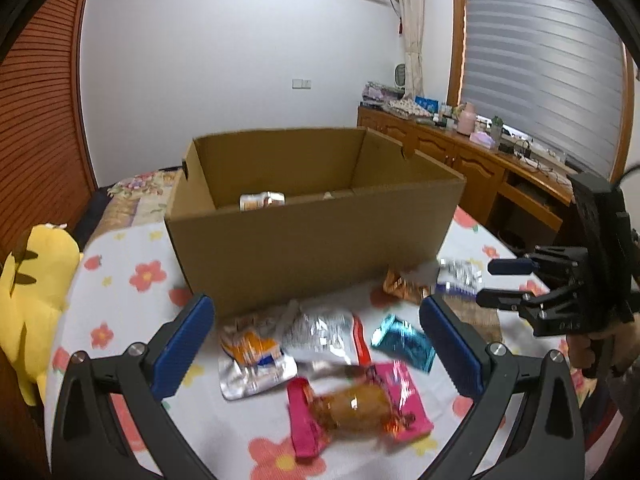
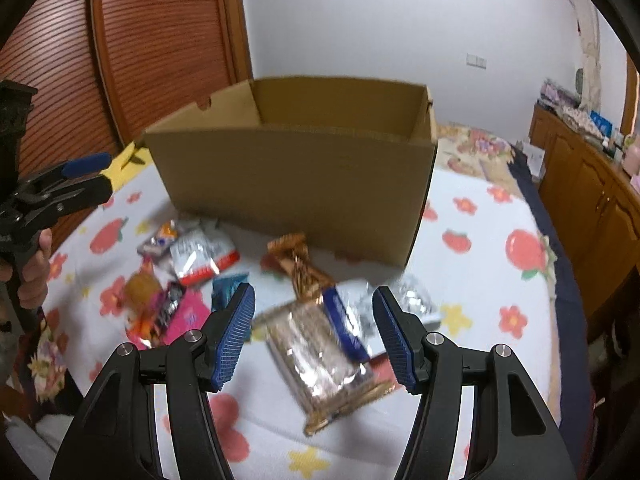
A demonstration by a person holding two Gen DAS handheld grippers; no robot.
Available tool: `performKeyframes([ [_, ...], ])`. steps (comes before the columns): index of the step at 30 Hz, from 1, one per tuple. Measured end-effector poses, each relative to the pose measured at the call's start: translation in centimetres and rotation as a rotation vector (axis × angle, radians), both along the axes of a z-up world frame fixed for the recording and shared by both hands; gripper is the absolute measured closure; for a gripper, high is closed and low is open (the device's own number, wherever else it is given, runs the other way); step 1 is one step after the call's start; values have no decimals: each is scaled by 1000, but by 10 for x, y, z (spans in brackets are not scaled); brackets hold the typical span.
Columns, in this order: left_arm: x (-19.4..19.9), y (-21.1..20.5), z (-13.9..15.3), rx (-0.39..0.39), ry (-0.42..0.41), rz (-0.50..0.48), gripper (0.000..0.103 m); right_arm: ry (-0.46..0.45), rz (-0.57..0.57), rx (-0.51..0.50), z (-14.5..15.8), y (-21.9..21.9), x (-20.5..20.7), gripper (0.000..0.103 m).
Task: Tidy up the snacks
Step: 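Withdraw both tools from the box back toward the remaining snacks, then grasp the pink-wrapped sausage with the left tool while the right tool grasps the clear grain bar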
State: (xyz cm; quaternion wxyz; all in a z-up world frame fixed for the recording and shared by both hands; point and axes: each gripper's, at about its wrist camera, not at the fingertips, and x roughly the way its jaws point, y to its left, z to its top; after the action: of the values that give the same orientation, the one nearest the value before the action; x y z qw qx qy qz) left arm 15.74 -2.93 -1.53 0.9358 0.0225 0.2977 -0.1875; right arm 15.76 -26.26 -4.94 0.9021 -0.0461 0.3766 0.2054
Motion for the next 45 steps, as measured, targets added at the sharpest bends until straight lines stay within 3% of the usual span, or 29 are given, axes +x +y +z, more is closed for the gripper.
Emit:
performKeyframes([
  [11,-21,1,-38,-8,67,3,0,74,35,-3,-29,-2,1,40],
  [22,-25,2,-52,-8,104,20,0,131,88,-72,-42,5,8,39],
  [27,-24,-1,-52,3,110,21,0,156,78,-49,-47,4,12,39],
  [45,-9,-23,-66,71,187,9,0,91,61,-114,-53,14,7,38],
])
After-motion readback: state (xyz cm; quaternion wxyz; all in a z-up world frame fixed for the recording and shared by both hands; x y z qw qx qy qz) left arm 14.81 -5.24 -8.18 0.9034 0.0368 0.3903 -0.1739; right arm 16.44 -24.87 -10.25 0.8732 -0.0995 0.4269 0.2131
